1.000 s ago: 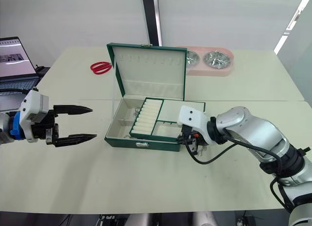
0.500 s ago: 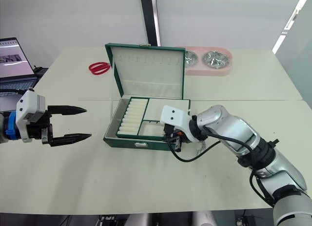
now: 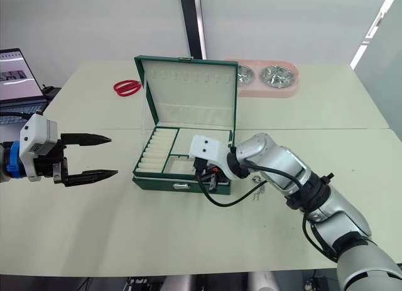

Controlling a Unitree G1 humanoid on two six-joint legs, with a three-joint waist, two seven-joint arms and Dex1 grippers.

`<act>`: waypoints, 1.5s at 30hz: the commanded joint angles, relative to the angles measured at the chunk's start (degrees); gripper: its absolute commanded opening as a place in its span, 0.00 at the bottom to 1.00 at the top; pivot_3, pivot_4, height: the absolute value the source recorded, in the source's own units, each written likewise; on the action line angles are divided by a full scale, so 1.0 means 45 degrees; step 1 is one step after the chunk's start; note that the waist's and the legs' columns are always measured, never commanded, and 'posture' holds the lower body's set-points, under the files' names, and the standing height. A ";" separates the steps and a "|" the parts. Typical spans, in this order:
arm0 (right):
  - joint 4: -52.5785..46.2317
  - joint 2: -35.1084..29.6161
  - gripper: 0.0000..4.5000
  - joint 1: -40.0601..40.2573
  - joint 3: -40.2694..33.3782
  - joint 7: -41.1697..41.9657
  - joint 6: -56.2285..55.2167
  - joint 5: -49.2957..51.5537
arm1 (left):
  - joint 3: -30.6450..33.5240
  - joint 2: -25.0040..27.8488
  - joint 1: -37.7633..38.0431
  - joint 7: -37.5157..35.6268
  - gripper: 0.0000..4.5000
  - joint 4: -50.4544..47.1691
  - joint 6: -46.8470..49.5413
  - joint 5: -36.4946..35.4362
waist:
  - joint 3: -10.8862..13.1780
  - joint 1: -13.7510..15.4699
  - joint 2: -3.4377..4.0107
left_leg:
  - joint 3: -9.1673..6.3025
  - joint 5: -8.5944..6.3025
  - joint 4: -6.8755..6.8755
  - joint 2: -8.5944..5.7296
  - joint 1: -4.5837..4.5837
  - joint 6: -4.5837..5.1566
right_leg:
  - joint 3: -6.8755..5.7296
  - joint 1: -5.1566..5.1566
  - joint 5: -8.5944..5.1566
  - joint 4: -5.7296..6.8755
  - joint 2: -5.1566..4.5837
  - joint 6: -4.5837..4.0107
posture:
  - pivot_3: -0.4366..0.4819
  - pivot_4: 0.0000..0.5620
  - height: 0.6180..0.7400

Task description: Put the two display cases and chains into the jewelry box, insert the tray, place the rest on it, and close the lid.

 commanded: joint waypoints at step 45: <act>0.6189 0.2710 0.01 -0.0018 -0.2574 -0.2376 -0.5930 -0.3213 | 0.0222 -0.0611 -0.0595 0.0666 1.00 -0.1356 0.0835 -0.1068 | 0.0001 -0.0006 -0.0002 | 0.0015 0.0039 -0.0002 0.0000 -0.0003 -0.0067 | 0.0011 -0.0011 0.0000 0.0007 0.0002 0.0000 | 0.48 0.27 1.00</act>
